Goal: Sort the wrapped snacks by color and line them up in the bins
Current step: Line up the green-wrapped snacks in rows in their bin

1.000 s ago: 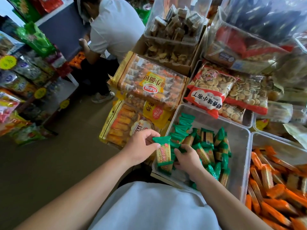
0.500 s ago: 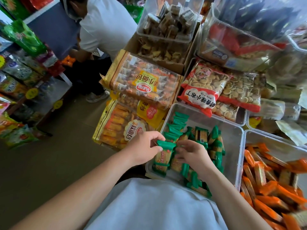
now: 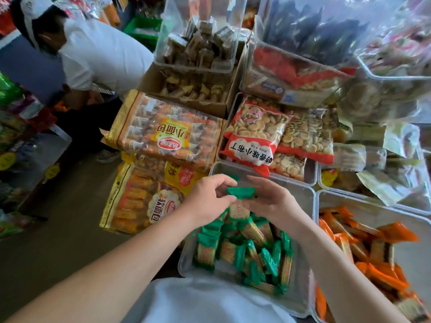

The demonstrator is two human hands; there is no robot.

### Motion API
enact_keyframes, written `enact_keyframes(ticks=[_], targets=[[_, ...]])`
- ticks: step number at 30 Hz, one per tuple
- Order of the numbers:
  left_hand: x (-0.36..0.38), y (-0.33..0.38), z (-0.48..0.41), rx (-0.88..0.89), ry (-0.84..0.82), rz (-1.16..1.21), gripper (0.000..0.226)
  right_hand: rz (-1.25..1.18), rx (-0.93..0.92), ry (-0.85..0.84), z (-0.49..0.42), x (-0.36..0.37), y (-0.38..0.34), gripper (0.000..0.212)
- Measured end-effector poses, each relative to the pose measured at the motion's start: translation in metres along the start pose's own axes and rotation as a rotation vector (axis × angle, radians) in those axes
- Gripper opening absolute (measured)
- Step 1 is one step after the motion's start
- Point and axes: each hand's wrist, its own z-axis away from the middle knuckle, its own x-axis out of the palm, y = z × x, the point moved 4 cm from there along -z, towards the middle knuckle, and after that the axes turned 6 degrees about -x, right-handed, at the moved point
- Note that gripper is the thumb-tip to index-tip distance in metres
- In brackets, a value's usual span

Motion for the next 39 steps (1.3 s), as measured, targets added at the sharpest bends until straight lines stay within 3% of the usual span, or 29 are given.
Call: enact_keyframes(ticks=[3, 7, 10, 19, 27, 31, 35, 39], targets=[[0.018, 0.007, -0.018, -0.046, 0.01, 0.076, 0.036, 0.191, -0.027, 0.176, -0.005, -0.014, 0.003, 0.029], [0.068, 0.0, -0.022, -0.129, -0.186, -0.135, 0.053, 0.219, 0.009, 0.511, 0.013, -0.042, 0.019, 0.028], [0.112, -0.006, -0.028, -0.156, -0.318, -0.254, 0.069, 0.177, 0.066, 0.544, 0.024, -0.05, 0.034, 0.032], [0.149, -0.03, -0.072, -0.348, -0.389, -0.339, 0.099, 0.109, 0.138, 0.691, 0.051, -0.074, 0.042, 0.038], [0.159, -0.032, -0.059, -0.305, -0.443, -0.376, 0.097, 0.023, 0.098, 0.67, 0.045, -0.075, 0.034, 0.033], [0.155, -0.042, -0.036, -0.328, -0.538, -0.316, 0.094, 0.019, 0.032, 0.544, 0.029, -0.063, 0.016, 0.029], [0.153, -0.043, -0.02, -0.311, -0.544, -0.299, 0.092, 0.193, 0.051, 0.372, -0.002, -0.033, 0.015, 0.026], [0.15, -0.049, -0.013, -0.293, -0.53, -0.325, 0.093, 0.383, 0.121, 0.292, -0.03, -0.013, 0.043, 0.036]])
